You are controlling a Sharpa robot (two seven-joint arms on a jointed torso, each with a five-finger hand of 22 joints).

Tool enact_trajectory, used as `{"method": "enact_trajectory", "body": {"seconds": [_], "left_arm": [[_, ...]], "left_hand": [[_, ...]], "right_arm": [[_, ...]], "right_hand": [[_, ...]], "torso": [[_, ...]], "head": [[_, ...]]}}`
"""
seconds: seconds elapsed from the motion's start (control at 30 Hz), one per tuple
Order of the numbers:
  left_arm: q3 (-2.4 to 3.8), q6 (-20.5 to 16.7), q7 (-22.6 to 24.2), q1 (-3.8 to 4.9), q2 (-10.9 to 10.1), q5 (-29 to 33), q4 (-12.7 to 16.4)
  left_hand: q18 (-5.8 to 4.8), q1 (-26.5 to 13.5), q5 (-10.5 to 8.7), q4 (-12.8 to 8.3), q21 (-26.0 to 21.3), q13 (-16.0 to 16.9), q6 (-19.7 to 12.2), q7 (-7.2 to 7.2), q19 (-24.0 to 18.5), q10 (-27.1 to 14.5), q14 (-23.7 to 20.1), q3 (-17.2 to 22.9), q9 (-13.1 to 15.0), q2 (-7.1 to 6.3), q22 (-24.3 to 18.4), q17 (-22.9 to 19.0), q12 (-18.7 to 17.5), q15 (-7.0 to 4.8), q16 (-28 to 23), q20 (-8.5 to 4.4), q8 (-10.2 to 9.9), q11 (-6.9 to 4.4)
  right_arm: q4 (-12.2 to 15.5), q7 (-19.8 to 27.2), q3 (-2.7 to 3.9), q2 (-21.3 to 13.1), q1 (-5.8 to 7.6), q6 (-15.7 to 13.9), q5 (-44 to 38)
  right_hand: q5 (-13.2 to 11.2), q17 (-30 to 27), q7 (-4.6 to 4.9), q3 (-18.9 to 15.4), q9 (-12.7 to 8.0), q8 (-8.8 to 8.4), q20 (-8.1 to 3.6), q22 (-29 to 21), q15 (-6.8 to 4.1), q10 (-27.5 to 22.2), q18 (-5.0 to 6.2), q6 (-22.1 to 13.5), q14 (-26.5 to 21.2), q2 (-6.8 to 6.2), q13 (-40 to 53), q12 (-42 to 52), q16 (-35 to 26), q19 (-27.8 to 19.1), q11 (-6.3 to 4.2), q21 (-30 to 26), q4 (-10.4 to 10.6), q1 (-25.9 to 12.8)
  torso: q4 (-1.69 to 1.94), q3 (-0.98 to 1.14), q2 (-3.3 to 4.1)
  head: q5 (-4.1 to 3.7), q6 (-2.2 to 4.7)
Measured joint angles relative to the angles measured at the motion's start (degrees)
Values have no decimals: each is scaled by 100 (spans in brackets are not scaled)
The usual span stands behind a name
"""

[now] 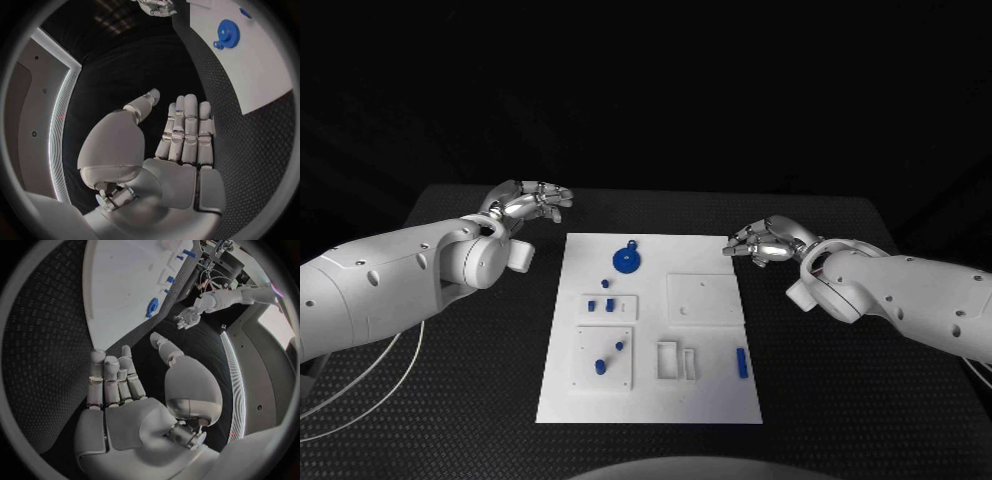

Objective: Assemble the parts on the task board

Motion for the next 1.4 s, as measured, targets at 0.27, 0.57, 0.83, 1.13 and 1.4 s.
{"method": "enact_trajectory", "body": {"seconds": [0.27, 0.57, 0.83, 1.13, 1.4], "left_arm": [[0, 1, 5, 0, 0, 3, 7], [0, 2, 11, -4, 23, 7, -1], [0, 4, 14, -12, 60, 12, -16], [0, 5, 15, -13, 66, 17, -35], [0, 6, 16, -14, 66, 21, -35]], "left_hand": [[0, 0, 0, 0, 0, -1, 0, 0, 0, 0, 0, 0, 5, 0, 3, 0, 22, 0, 0, 0, 0, 0], [0, 0, 0, 0, 0, -1, 0, 0, 0, 0, 0, 0, 4, 0, 4, -1, 22, 0, 0, 0, 0, 0], [0, 0, 0, 0, 0, 4, 0, 0, 0, -1, 0, 0, 4, 0, 3, -1, 22, 0, -23, 0, 0, 0], [0, 0, 0, 0, 0, 4, 0, 0, 0, -1, 0, 1, 3, 0, 2, -2, 22, 0, -23, 0, 0, 0], [0, 0, 0, -1, 0, 3, 0, 0, 0, -1, 0, 1, 3, 0, 2, -2, 22, 0, -23, 0, 0, 0]], "right_arm": [[-3, 1, 0, 16, 0, 25, 27], [-61, 129, -1, 63, 0, 201, 480], [-183, 244, -1, 83, 0, 349, 819], [-181, 293, 0, 97, 0, 498, 936], [-180, 299, 0, 94, 0, 529, 945]], "right_hand": [[-47, -116, 0, -32, -23, 0, 76, -54, 8, 0, 10, 3, -11, 0, -126, -163, -150, -61, 0, -95, -32, 0], [-510, -1808, 124, 317, -118, 0, 688, -957, 564, 105, -52, -8, -636, 144, -2383, -3025, -2618, -1294, 232, -1829, -250, 96], [-711, -2580, 77, 632, -155, 96, 941, -1522, 699, 994, -52, -20, 54, 215, -3809, -4843, -4406, -1330, 328, -2642, -189, 396], [-711, -2504, 69, 687, -174, 179, 1032, -1708, 673, 1477, 40, 92, 331, 309, -4147, -5459, -4951, -1239, 287, -2846, -244, 490], [-711, -2451, 47, 687, -180, 179, 1031, -1707, 651, 1558, 40, 113, 394, 309, -4173, -5530, -5031, -1195, 266, -2846, -244, 490]], "torso": [[-3, -1, 1], [-3, -1, -2], [-2, 2, -6], [-3, 6, -2], [-4, 6, 4]], "head": [[5, 7], [-3, 49], [-7, 77], [-5, 85], [-4, 87]]}}
